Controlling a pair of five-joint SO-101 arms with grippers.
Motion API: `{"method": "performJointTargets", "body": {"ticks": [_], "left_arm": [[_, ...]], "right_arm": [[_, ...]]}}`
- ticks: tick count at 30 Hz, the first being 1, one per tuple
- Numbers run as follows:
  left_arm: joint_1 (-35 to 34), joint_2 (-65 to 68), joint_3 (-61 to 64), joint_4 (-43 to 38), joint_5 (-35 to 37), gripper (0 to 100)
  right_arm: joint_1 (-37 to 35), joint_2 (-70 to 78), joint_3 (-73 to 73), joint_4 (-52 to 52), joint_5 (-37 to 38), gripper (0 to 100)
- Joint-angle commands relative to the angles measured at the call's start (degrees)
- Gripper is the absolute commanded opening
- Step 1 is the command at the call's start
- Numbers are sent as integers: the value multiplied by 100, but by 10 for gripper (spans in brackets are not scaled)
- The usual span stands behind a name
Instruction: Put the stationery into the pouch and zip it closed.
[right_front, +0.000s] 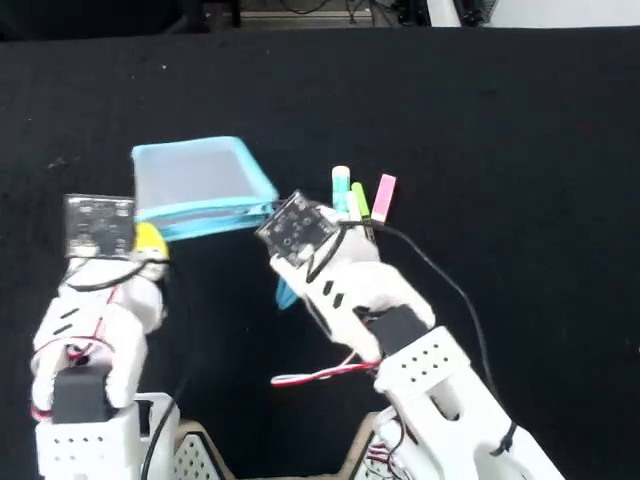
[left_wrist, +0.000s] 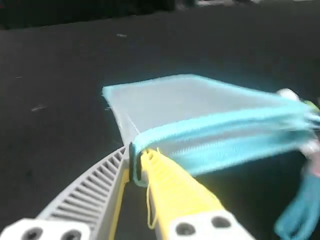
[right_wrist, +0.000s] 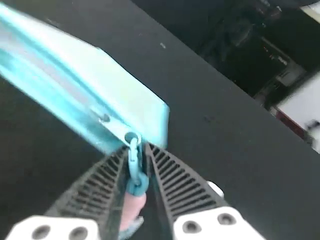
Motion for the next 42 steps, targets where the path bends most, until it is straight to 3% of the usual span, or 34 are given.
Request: {"method": "performJointTargets", "body": {"ticks": [1, 7, 14, 20, 25, 28, 38, 42], "left_arm": [[-303, 0, -532, -88, 141, 30], [-295, 9, -936, -44, 123, 30], [-295, 1002, -1965, 501, 114, 30], [-66, 2892, -4462, 2119, 53, 36], [295, 4448, -6396, 3508, -316, 184], [277, 5125, -7108, 3974, -334, 187], [277, 5855, -7301, 4088, -378, 188], [154, 5890, -7134, 4088, -888, 188]], "right_arm": [[334, -180, -734, 765, -53, 11], [352, -136, -2387, 2936, -18, 11], [334, -127, -2747, 3191, -26, 11], [325, 163, -3046, 3341, -9, 11], [290, 681, -3582, 3859, 0, 11], [316, 822, -3644, 3930, 0, 11], [316, 699, -3644, 3930, 0, 11], [325, 708, -3626, 3938, 0, 11]]}}
